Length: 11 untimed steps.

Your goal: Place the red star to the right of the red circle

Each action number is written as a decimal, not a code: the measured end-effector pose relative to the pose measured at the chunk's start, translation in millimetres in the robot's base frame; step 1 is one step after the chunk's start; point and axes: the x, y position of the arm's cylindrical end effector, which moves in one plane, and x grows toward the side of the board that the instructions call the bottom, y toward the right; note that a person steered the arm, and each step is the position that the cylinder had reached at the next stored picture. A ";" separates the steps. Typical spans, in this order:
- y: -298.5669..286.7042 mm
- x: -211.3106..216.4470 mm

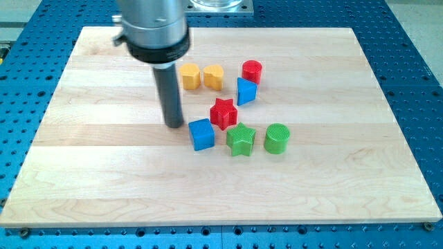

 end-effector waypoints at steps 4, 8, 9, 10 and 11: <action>126.0 -1.8; 180.3 -47.4; 182.3 -63.8; 189.3 -63.8; 190.2 -61.4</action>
